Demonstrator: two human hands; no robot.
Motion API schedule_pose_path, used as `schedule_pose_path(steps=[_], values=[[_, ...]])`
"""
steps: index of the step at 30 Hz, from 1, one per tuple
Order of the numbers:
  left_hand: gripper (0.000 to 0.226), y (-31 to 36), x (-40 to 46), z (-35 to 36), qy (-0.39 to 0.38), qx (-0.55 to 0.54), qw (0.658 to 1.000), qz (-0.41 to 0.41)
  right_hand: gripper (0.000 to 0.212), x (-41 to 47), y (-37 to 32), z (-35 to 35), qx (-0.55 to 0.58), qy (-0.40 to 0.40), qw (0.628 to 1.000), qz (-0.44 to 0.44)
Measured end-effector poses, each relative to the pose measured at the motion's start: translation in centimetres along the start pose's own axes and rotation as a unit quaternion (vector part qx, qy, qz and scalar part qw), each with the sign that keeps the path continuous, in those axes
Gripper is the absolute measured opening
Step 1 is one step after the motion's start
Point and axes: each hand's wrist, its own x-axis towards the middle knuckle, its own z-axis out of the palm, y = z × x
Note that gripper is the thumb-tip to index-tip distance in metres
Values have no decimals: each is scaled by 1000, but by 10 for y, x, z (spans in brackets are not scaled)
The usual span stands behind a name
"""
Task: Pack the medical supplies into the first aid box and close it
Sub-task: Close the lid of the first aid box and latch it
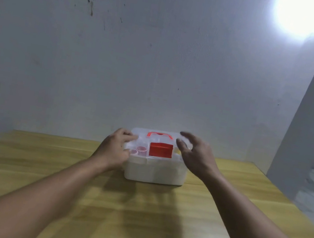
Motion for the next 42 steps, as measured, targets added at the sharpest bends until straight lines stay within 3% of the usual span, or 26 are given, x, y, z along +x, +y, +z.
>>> schedule_pose_path(steps=[3, 11, 16, 21, 25, 33, 42], values=[[45, -2, -6, 5, -1, 24, 1000, 1, 36, -11, 7, 8, -42, -39, 998, -9], [42, 14, -2, 4, 27, 66, 996, -45, 42, -7, -7, 15, -54, 52, 996, 44], [34, 27, 4, 5, 51, 83, 992, -81, 35, -1, -14, 16, -49, 66, 992, 93], [49, 32, 7, 3, 42, 108, 988, -101, 30, 1, -15, 3, -10, 9, 992, 122], [62, 42, 6, 1, 31, 143, 983, -110, 51, -5, -13, 2, -66, -42, 993, 84], [81, 59, -3, 16, -25, 324, 945, -31, 69, -21, 1, 18, -206, -14, 977, -54], [75, 46, -7, 23, 17, 346, 938, 15, 65, -23, 7, 21, -224, 5, 969, -105]])
